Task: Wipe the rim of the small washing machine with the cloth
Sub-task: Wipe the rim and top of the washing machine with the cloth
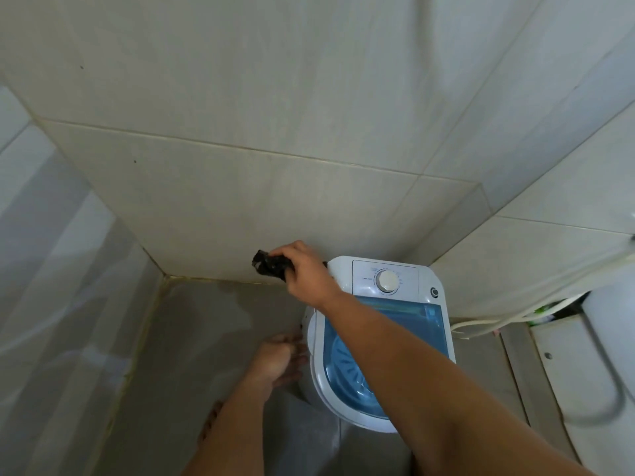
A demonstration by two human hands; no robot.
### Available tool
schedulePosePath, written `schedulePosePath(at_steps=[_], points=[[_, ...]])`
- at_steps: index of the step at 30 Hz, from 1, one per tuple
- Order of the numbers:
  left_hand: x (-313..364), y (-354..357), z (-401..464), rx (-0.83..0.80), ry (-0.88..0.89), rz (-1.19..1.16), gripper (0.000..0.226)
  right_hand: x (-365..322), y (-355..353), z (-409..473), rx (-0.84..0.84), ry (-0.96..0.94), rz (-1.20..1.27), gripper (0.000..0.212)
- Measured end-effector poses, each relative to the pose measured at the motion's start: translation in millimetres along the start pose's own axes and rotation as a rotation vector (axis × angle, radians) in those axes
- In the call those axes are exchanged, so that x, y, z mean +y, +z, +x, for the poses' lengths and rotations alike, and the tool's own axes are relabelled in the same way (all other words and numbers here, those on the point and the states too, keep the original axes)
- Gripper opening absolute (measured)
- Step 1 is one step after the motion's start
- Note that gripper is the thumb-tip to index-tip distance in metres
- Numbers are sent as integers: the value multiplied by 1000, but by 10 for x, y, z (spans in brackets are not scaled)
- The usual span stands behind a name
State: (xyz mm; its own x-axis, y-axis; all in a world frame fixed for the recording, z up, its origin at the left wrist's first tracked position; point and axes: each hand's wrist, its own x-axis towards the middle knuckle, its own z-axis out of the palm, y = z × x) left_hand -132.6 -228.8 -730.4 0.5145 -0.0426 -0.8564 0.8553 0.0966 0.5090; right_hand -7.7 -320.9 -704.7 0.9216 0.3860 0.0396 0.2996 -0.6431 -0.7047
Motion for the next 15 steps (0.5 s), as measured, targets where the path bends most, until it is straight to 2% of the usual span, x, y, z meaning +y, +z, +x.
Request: schedulePosePath(at_steps=[2,4,7,10,12,15], points=[[-15,-22,-14,-5,7,1,34,-107,106,-71,-129,70,91,44],[-25,-21,-25,-22,24,18,36,-159,140,-168,-161,92,127,43],[-16,-2,22,-30,38,61,36,-256,-63,-118,25,10,146,48],[-37,-4,28,-33,35,73,30,-166,-425,-14,236,-11,-18,49],[-25,-18,-10,-41,42,73,26,103,-666,-46,276,78,-181,47],[-17,-39,-28,-53,20,48,27,352,-680,-268,245,177,-187,43]])
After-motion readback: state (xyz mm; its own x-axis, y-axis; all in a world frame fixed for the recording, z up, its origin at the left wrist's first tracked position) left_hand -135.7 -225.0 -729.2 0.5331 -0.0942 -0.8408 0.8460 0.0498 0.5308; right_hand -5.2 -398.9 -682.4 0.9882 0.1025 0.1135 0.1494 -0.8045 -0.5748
